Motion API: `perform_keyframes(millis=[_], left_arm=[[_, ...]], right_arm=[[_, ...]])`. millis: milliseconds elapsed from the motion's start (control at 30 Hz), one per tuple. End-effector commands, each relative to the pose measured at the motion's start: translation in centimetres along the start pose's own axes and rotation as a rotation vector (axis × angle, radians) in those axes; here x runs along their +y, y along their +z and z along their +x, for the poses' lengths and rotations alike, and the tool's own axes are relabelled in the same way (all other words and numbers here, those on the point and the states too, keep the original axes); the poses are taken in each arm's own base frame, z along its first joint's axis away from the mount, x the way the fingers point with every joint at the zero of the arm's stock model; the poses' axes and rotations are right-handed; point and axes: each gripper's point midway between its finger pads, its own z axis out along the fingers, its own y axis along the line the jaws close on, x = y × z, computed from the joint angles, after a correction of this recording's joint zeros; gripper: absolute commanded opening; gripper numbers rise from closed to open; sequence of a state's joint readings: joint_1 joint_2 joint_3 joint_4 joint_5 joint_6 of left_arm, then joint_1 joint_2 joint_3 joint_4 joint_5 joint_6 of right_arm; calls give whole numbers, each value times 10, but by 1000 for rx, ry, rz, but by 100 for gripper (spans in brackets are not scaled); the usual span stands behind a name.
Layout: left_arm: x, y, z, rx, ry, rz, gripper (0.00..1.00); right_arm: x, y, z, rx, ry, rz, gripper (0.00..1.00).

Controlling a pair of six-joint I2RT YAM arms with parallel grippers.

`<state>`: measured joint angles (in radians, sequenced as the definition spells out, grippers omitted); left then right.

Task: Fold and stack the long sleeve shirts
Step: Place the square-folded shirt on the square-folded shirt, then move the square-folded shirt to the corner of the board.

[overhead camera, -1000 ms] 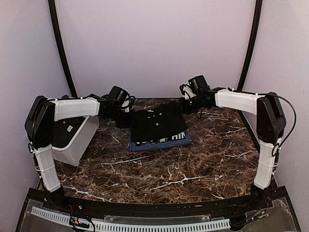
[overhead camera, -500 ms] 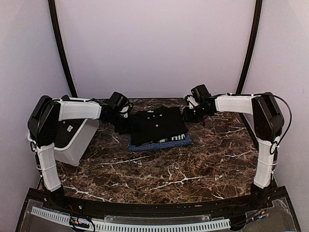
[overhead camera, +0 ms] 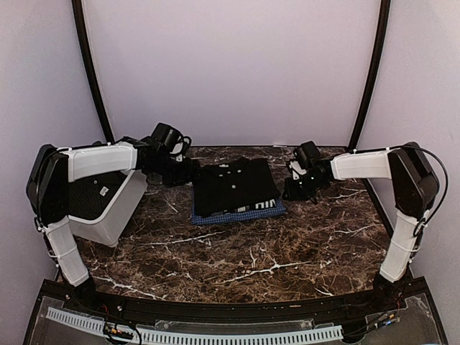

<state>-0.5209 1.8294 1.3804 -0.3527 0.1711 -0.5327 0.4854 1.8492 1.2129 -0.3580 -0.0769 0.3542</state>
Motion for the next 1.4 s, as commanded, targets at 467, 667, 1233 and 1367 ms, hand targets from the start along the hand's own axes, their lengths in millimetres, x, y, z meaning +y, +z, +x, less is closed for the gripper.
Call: perform_keyframes(millis=[467, 667, 1233, 1367], left_arm=[[-39, -95, -15, -134, 105, 148, 81], [-40, -102, -10, -132, 111, 162, 81], [-31, -90, 11, -86, 91, 166, 81], [-31, -83, 12, -78, 79, 175, 80]], right_arm=[[76, 31, 58, 70, 23, -174, 27], [133, 53, 53, 70, 34, -312, 27], [207, 125, -26, 26, 47, -515, 32], [209, 143, -47, 8, 42, -535, 33]])
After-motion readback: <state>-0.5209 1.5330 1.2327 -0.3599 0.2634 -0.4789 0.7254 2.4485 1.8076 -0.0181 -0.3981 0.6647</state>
